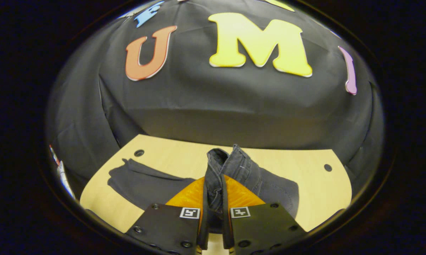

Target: Grasp the waist and the cuffs of the jeans and fold them to make the two legs overlap; first hold the waist and fold one-third of the jeans toward the cuffs, then hold the cuffs and fold the remaining one-third in the same direction to finish folding.

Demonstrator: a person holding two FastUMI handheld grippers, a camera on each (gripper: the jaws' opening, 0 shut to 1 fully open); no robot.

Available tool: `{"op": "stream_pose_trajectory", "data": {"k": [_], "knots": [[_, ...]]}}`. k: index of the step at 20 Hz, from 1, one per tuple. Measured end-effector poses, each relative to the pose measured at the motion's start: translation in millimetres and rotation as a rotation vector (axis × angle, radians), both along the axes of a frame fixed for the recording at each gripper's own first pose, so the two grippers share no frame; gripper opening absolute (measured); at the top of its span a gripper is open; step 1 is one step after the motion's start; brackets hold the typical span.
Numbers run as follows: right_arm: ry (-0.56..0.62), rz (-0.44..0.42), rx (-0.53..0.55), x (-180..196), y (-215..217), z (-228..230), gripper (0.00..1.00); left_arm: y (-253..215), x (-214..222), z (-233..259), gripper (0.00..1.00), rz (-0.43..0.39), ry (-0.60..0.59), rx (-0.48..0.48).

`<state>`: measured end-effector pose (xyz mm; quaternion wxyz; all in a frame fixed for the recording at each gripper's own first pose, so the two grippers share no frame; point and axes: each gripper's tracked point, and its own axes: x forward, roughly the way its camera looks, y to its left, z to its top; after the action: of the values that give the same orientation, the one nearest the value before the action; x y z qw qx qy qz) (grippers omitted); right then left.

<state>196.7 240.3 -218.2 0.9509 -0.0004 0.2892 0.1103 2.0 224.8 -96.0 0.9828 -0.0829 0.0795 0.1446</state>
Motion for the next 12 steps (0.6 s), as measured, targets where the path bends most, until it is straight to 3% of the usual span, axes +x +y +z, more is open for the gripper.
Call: {"op": "stream_pose_trajectory", "data": {"k": [7,8,11,12], "knots": [[0.039,0.056,-0.138,-10.7,47.9,-79.6,0.17,28.4,-12.7,-14.7,0.98,0.048,0.036,-0.015],[0.041,0.067,-0.154,-12.2,50.5,-85.4,0.13,28.0,-12.3,-14.4,0.98,0.048,0.037,-0.013],[0.064,0.13,-0.126,-20.7,66.5,-95.0,0.19,29.0,-7.3,-19.8,0.98,0.035,0.039,-0.024],[0.075,0.152,-0.105,-25.4,70.9,-92.7,0.3,28.9,-3.3,-24.1,0.98,0.028,0.043,-0.035]]}}
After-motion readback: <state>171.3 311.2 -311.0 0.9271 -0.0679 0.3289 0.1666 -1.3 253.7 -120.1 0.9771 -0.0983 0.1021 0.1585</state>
